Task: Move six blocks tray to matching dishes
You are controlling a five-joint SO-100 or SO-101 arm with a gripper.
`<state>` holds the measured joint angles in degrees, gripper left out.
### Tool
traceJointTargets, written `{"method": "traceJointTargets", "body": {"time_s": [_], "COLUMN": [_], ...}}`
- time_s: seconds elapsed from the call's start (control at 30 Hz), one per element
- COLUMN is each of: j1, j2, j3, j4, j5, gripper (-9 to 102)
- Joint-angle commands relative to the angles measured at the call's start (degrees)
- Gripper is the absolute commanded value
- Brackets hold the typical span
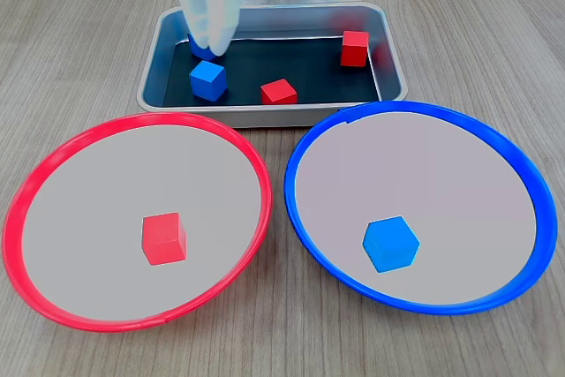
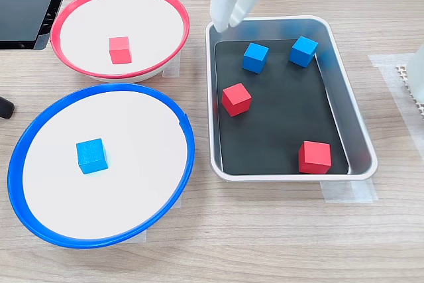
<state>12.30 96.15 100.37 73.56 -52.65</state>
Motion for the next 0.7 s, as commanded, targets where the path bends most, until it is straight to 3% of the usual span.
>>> {"method": "traceJointTargets", "body": {"time_s": [0.0, 0.27, 0.4, 0.67], "j1": [-2.5, -9.6, -10.0, -8.0], "j2": [3.3, -1.0, -5.1, -8.6], "j3": [5.4, 8.6, 8.7, 9.2], "j4": [-0.8, -6.2, -10.2, -10.1], "j5": [1.3, 6.1, 7.6, 3.3], "gripper": [17, 22, 21, 17]}}
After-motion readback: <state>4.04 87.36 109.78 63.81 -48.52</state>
